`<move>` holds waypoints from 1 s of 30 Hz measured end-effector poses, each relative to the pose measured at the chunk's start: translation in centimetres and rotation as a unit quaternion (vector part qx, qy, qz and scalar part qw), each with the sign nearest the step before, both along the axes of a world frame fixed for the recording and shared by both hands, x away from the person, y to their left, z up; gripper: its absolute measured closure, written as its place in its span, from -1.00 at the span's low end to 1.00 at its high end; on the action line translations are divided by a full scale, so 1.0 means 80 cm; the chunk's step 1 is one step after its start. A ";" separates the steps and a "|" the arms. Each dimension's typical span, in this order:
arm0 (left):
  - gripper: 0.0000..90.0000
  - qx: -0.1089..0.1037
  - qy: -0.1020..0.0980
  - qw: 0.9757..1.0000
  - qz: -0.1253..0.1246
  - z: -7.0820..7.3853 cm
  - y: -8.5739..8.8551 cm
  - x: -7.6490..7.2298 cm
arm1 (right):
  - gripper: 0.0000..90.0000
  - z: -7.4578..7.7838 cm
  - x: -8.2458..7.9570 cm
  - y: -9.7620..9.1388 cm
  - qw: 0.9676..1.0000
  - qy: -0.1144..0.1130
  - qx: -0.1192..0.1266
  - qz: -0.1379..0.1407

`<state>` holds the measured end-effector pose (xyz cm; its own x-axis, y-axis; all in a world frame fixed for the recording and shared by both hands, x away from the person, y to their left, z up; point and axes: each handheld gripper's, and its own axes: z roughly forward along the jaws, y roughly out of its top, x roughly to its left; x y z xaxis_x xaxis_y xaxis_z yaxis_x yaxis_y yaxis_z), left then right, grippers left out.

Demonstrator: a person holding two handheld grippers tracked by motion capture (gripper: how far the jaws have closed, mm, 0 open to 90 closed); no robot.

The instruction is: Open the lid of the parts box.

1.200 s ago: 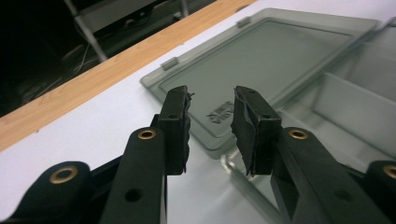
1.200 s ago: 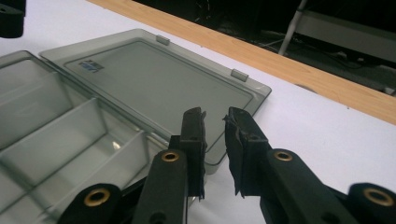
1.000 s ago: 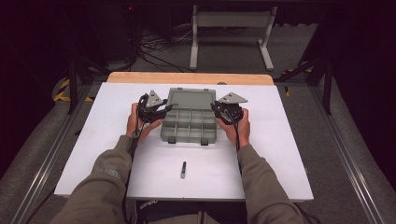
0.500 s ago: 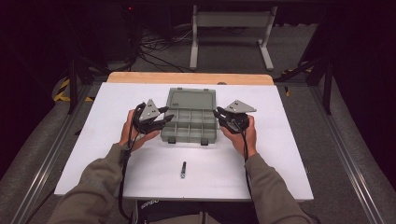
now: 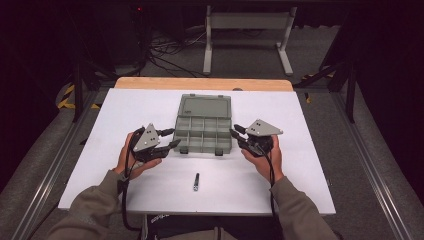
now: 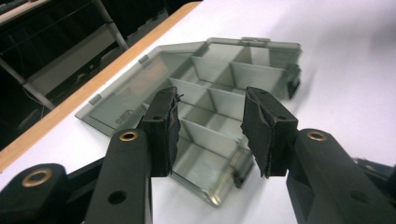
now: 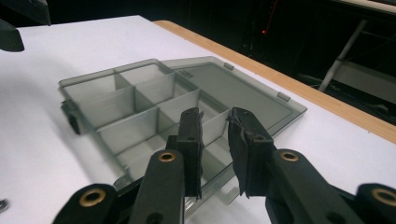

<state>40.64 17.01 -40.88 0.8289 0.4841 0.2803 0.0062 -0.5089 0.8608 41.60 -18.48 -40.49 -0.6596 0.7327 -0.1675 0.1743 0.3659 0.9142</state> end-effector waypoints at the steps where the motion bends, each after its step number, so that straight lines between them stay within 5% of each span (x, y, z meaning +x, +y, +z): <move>1: 0.22 0.004 -0.002 1.000 -0.003 -0.001 0.000 -0.004 | 0.64 -0.001 -0.003 0.001 1.000 0.001 -0.004 0.003; 11: -0.01 0.013 0.014 1.000 -0.024 -0.017 -0.009 -0.038 | 0.53 -0.009 -0.031 0.011 0.999 0.010 -0.014 0.032; 20: -0.46 0.009 0.043 0.999 -0.026 -0.025 -0.009 -0.058 | 0.19 -0.015 -0.058 0.013 0.998 0.010 -0.024 0.062; 30: -0.76 0.014 0.104 0.994 -0.034 -0.042 -0.033 -0.074 | -0.42 -0.024 -0.079 0.006 0.998 0.006 -0.053 0.028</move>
<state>34.72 14.38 -44.25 0.9008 0.4198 0.1114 0.1482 -0.5382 0.8297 35.24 -18.03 -42.42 -0.7023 0.6726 -0.2332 0.1619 0.4699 0.8678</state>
